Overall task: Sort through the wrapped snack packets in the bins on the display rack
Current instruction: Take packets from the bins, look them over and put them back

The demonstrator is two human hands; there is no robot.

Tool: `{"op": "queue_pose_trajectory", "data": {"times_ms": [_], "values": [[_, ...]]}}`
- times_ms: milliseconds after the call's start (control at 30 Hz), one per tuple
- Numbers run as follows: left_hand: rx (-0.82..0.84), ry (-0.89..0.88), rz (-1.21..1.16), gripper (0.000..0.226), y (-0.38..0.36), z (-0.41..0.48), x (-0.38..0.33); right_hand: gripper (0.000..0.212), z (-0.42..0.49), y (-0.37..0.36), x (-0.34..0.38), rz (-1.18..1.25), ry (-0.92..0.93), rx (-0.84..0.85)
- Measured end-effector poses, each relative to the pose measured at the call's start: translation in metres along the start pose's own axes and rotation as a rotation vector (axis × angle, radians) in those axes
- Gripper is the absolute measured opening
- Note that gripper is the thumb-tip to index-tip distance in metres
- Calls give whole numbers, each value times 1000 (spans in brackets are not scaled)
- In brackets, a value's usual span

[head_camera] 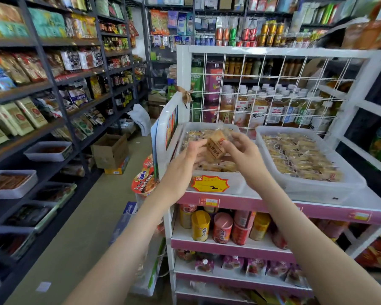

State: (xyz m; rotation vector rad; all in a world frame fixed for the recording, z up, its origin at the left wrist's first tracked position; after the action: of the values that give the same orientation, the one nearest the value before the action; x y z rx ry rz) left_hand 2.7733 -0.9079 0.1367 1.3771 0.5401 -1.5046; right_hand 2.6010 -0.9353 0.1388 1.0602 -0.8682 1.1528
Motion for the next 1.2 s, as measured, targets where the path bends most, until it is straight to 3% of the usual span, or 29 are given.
{"op": "queue_pose_trajectory", "data": {"times_ms": [67, 167, 300, 433, 500, 567, 767, 900, 1000, 1100, 1200], "values": [[-49, 44, 122, 100, 9, 5, 13, 16, 6, 9, -6, -87, -18, 72], [-73, 64, 298, 87, 14, 10, 25, 24, 13, 15, -14, -89, -52, 139], [51, 79, 519, 78, 14, 17, 31, 24, 16, 19, -21, -140, -54, 176], [131, 81, 805, 73, 16, 25, 37, 30, 16, 22, -26, -473, -39, 369], [120, 42, 874, 65, 15, 27, 37, 31, 18, 28, -26, -500, -62, 390], [112, 18, 928, 61, 15, 27, 40, 32, 20, 34, -26, -492, -67, 388], [116, 25, 1072, 87, 19, 29, 47, 28, 23, 38, -30, -538, -23, 416], [124, 33, 1101, 81, 17, 30, 44, 21, 27, 24, -36, -857, -51, 599], [107, 48, 1088, 78, 16, 28, 44, 33, 28, 16, -38, -1070, -84, 702], [119, 28, 1095, 89, 16, 30, 48, 39, 33, 16, -35, -1049, -145, 751], [225, 36, 1119, 94, 14, 31, 56, 26, 46, 10, -33, -935, -39, 668]]}}
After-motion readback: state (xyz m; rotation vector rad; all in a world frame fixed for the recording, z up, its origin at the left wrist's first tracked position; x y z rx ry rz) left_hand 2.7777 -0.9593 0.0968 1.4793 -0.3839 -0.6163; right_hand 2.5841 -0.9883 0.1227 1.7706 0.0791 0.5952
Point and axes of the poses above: each hand's wrist, its own z-axis towards the middle knuckle, its own y-axis out of the back of the hand, x = y × z, the point moved 2 cm from there along z, towards the middle knuckle, and after that the axes turned 9 degrees about x, right-handed, at the moved point
